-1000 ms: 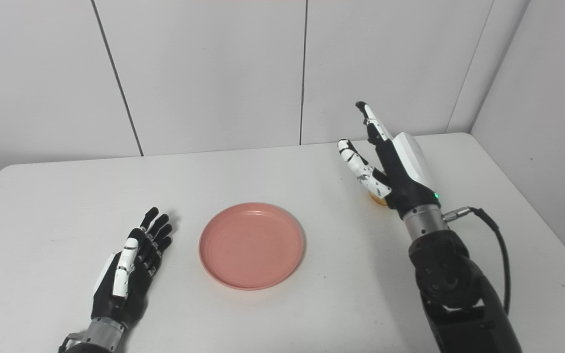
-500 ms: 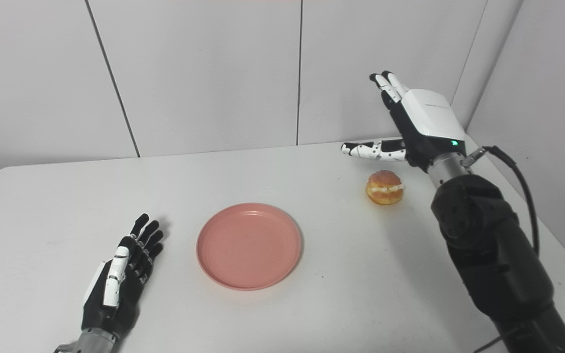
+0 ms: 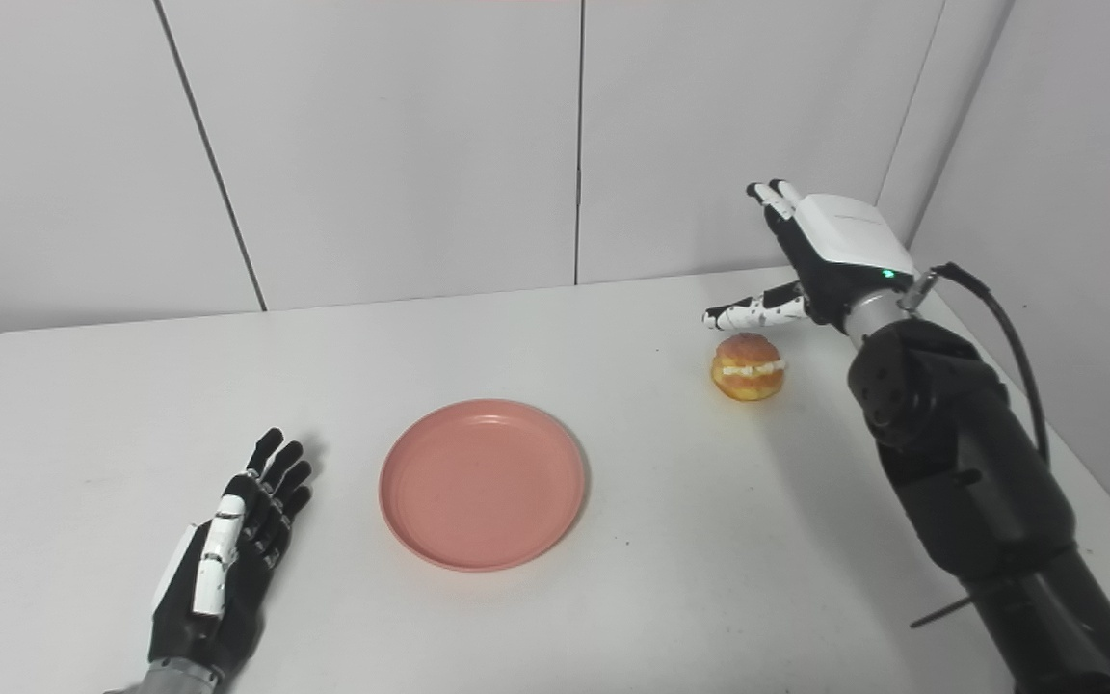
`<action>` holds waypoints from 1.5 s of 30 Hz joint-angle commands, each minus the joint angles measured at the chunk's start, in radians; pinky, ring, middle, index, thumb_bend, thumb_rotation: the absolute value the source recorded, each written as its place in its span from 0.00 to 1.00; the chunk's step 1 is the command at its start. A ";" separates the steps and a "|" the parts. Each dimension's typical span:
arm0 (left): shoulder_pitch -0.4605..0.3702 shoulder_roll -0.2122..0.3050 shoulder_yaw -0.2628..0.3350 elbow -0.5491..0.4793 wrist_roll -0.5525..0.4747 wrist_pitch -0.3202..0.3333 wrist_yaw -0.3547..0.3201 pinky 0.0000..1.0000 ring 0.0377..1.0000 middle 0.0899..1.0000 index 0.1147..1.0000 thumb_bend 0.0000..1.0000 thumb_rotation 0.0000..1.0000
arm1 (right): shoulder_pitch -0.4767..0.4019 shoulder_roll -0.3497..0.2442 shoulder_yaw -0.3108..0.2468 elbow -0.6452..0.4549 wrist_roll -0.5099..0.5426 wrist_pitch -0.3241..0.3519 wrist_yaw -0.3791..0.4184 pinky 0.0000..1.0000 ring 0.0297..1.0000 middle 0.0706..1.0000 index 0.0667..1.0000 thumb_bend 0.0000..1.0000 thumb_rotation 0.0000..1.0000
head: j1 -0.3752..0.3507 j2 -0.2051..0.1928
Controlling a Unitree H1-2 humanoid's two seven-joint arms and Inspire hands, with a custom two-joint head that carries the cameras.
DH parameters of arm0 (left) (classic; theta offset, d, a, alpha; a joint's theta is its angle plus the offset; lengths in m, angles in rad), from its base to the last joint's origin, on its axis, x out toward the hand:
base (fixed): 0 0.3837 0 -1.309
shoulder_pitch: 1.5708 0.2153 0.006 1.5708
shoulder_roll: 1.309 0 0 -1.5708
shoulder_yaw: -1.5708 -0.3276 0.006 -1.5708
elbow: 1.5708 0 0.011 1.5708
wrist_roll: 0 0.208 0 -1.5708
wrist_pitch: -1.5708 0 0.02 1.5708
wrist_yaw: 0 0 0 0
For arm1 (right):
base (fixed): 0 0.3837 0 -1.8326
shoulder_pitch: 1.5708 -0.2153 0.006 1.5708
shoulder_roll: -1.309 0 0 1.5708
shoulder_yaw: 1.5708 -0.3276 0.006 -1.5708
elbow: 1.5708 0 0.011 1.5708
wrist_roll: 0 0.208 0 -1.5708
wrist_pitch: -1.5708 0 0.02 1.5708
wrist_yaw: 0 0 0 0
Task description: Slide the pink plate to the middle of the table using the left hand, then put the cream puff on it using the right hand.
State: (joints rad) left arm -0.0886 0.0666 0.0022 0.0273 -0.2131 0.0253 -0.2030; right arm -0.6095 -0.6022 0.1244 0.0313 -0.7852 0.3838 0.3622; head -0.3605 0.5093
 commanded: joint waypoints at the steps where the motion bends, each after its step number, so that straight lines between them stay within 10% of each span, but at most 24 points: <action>1: 0.045 0.008 -0.007 0.047 0.008 0.048 0.000 1.00 0.97 0.97 0.96 0.34 1.00 | -0.070 -0.043 -0.008 0.012 -0.004 -0.025 -0.030 0.72 0.92 0.98 0.94 0.91 0.47 | 0.000 0.000; 45: 0.050 0.021 -0.002 0.048 0.004 0.046 -0.009 1.00 0.98 0.98 0.97 0.35 1.00 | -0.176 0.026 0.101 0.459 0.164 -0.100 -0.109 0.74 0.92 0.97 0.97 0.92 0.42 | -0.012 0.031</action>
State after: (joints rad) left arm -0.0891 0.0770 0.0009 0.0298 -0.2132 0.0241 -0.2144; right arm -0.7329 -0.5545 0.2342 0.5059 -0.6286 0.3305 0.2897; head -0.3728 0.5399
